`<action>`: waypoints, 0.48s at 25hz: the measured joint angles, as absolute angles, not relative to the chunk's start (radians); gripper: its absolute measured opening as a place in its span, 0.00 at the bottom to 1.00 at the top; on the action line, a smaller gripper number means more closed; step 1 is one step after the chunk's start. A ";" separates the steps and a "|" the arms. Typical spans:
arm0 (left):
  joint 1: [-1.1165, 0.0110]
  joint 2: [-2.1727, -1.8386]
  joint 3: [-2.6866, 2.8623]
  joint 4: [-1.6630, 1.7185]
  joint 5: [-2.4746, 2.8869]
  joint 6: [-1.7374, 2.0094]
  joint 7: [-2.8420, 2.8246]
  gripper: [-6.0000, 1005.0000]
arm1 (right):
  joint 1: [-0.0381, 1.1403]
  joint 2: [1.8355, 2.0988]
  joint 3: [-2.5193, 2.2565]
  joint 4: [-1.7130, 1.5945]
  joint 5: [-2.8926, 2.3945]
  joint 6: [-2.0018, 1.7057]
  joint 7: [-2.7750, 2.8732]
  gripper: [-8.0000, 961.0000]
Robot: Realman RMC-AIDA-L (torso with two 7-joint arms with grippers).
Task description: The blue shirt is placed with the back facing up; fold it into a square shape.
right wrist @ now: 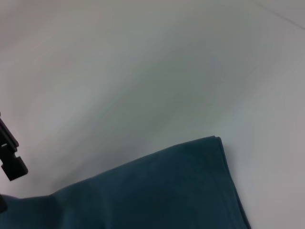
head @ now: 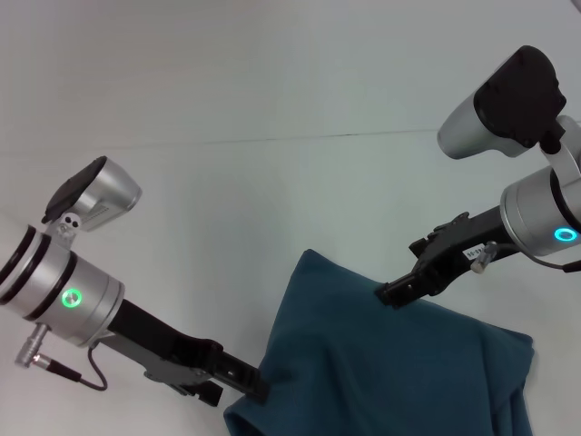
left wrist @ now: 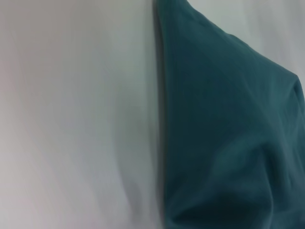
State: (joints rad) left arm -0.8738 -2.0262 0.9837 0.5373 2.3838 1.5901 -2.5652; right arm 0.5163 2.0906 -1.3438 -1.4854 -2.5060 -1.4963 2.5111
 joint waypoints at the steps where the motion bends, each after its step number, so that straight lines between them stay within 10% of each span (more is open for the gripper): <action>1: -0.875 -2.028 0.983 0.537 2.384 1.590 -2.565 0.86 | 0.516 2.091 -1.344 -1.488 -2.506 -1.498 2.511 0.95; 12: -0.914 -2.048 0.993 0.465 2.384 1.542 -2.561 0.86 | 0.512 2.091 -1.336 -1.508 -2.524 -1.510 2.515 0.95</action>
State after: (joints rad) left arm -0.9138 -2.0483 0.9926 0.4647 2.3838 1.5418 -2.5607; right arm 0.5125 2.0908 -1.3361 -1.5078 -2.5239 -1.5105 2.5155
